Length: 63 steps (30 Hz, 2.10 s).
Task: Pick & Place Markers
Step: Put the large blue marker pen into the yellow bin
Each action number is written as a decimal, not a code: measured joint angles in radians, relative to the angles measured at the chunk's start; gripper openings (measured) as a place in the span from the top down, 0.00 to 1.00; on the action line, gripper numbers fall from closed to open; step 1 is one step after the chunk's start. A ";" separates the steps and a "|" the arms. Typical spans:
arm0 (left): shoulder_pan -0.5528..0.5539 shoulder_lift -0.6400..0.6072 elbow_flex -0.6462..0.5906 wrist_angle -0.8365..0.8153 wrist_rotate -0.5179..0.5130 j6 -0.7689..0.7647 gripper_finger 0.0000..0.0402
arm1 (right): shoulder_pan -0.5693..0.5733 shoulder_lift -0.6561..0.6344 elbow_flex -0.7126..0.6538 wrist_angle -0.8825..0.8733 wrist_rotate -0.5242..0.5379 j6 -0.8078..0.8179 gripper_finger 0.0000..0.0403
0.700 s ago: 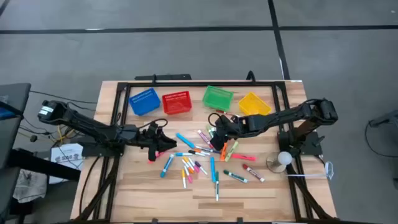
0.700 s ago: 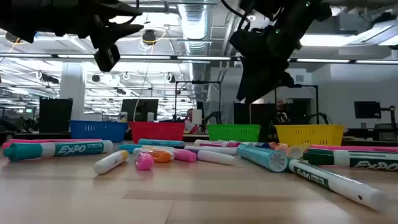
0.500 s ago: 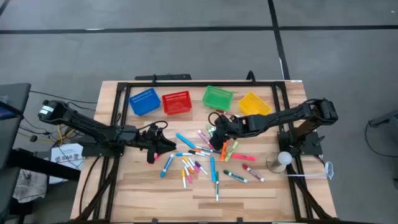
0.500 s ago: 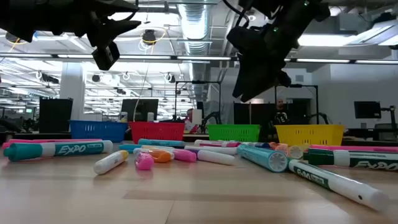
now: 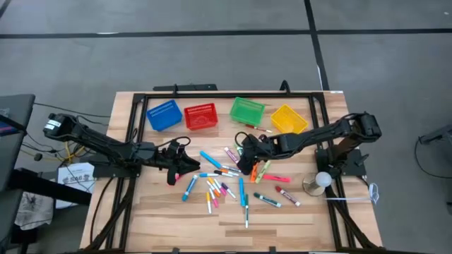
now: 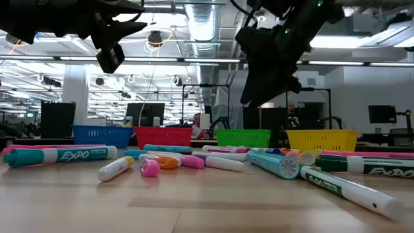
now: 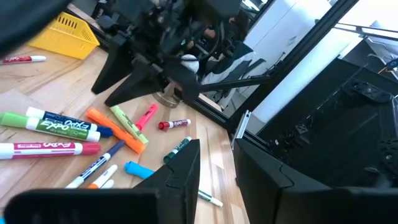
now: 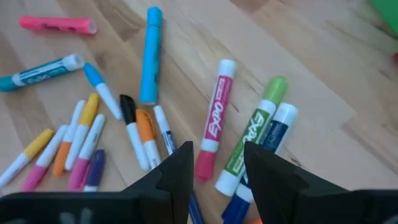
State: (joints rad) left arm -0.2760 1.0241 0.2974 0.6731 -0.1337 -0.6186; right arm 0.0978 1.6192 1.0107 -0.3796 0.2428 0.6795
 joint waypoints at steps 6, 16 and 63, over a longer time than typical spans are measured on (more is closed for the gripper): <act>0.000 0.000 0.000 0.000 0.000 0.000 0.76 | -0.008 0.075 -0.001 -0.009 0.001 0.028 0.67; 0.000 0.000 0.000 0.000 0.000 0.000 0.76 | -0.052 0.119 -0.001 -0.034 -0.006 0.064 0.67; 0.000 0.000 -0.001 0.001 0.001 -0.016 0.76 | -0.092 0.183 0.003 -0.018 -0.064 0.054 0.57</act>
State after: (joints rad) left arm -0.2761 1.0245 0.2967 0.6739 -0.1332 -0.6345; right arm 0.0063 1.8023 1.0141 -0.3977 0.1784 0.7330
